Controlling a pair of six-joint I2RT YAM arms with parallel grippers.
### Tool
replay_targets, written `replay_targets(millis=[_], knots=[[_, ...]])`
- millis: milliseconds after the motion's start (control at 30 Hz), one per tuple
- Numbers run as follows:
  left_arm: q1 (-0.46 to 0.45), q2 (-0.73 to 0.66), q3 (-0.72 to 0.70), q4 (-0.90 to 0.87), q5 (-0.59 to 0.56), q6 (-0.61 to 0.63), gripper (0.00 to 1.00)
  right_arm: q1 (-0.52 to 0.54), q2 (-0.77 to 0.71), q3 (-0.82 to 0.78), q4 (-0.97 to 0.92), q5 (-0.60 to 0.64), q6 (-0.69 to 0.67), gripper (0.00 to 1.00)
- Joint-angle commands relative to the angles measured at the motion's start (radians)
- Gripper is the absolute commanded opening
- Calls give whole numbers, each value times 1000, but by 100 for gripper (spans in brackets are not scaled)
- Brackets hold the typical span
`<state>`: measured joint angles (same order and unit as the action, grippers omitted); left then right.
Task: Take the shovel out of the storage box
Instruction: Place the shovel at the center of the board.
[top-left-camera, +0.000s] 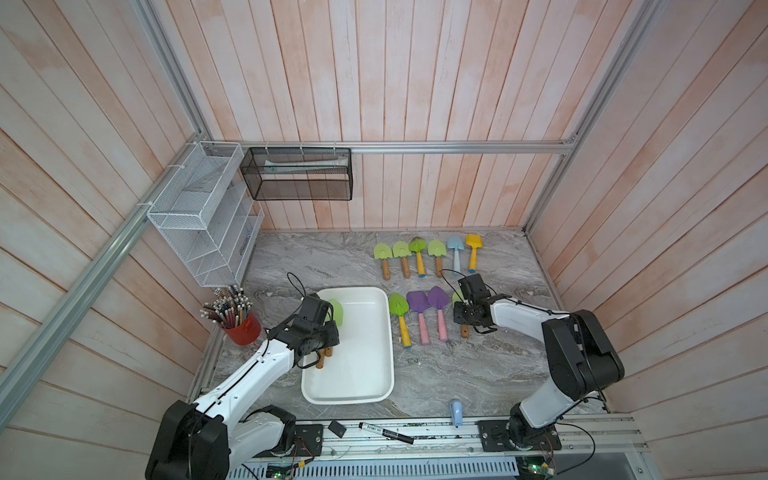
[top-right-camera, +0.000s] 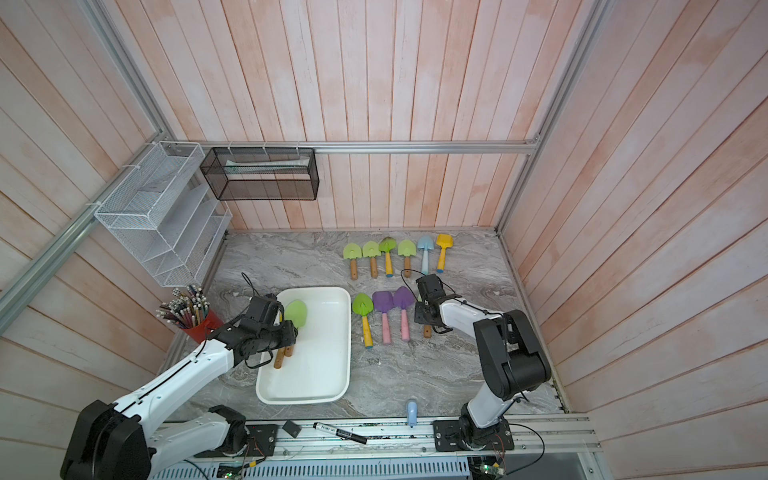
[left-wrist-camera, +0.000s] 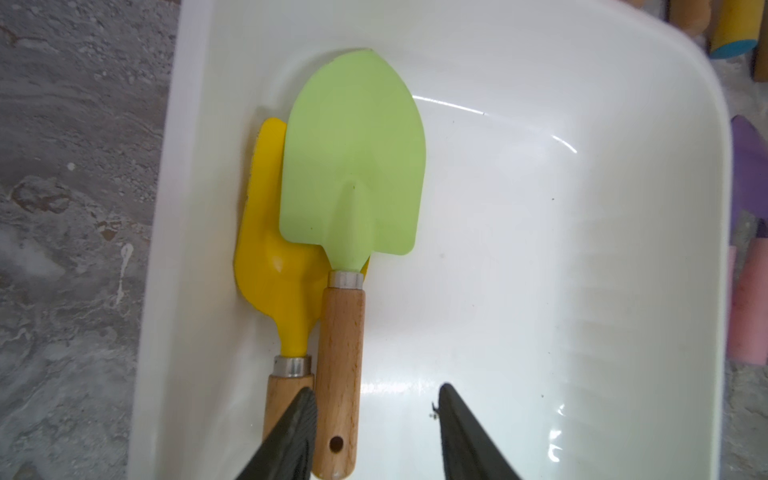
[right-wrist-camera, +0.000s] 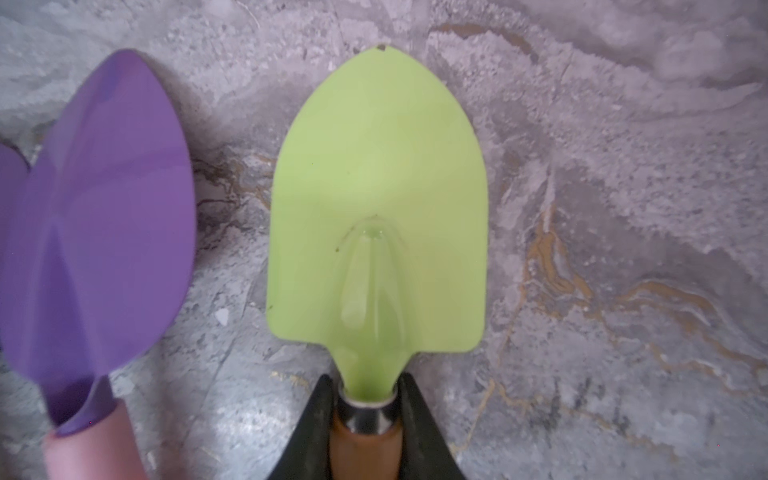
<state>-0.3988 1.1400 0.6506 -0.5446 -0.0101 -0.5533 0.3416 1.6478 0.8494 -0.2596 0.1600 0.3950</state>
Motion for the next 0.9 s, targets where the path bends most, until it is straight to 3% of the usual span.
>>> replay_targets(millis=[0, 367, 533, 867], knots=[[-5, 19, -22, 35, 7, -2, 50, -6, 23, 23, 5, 26, -7, 20], [-8, 59, -40, 60, 3, 1, 50, -6, -6, 21, -6, 7, 1, 36], [-12, 69, -59, 87, 9, 4, 49, -5, -133, -31, 37, 25, 44, 41], [-57, 139, -48, 91, -30, 8, 41, -5, -282, -68, 55, 35, 73, 41]])
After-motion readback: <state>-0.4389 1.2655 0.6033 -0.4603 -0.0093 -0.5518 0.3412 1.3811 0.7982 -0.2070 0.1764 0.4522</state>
